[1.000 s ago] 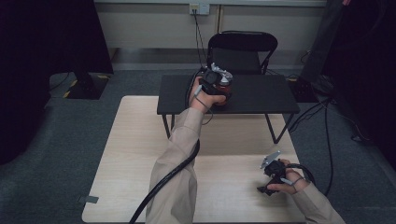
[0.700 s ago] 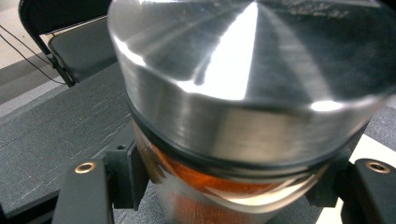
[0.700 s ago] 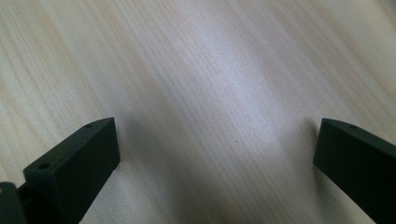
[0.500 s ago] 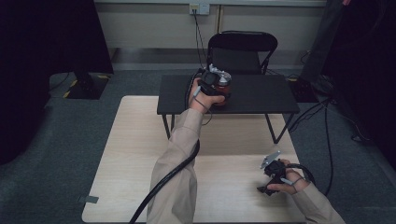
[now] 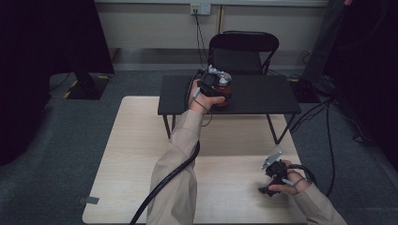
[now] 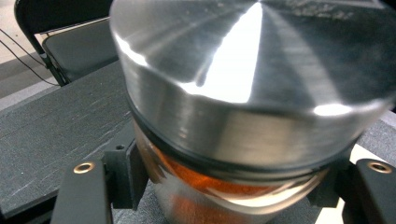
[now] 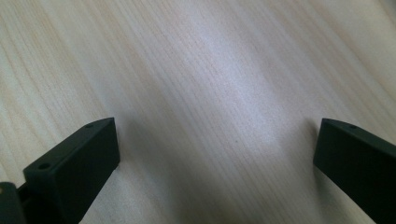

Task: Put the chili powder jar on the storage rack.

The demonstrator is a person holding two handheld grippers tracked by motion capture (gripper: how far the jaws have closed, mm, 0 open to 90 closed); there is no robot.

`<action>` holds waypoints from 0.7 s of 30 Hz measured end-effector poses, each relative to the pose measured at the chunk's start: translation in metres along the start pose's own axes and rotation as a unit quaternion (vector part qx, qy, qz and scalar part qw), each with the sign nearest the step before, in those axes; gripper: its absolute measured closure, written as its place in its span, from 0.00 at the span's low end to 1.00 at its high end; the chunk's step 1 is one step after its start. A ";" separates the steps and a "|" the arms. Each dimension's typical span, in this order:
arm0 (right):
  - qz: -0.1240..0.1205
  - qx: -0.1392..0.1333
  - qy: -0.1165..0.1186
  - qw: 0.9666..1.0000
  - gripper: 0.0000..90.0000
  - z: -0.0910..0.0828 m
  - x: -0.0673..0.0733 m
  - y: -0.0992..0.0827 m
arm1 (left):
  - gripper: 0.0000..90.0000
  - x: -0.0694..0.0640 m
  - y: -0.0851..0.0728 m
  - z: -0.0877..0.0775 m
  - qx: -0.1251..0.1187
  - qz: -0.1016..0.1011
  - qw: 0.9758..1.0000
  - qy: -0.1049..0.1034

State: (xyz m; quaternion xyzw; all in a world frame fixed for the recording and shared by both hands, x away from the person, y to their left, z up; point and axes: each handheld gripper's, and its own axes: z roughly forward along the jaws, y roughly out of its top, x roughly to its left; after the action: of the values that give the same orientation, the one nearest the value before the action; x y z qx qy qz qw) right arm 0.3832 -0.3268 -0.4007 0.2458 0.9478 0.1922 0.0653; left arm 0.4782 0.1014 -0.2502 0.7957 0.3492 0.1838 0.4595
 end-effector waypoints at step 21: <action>0.000 0.002 0.000 1.000 0.00 0.000 0.000 0.001 | 0.00 -0.012 -0.004 -0.017 0.002 -0.009 1.000 0.012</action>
State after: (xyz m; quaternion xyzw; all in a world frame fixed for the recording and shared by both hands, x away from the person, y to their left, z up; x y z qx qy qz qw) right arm 0.3835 -0.3260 -0.4003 0.2457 0.9482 0.1904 0.0654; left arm 0.4577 0.1038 -0.2449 0.7911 0.3620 0.1889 0.4554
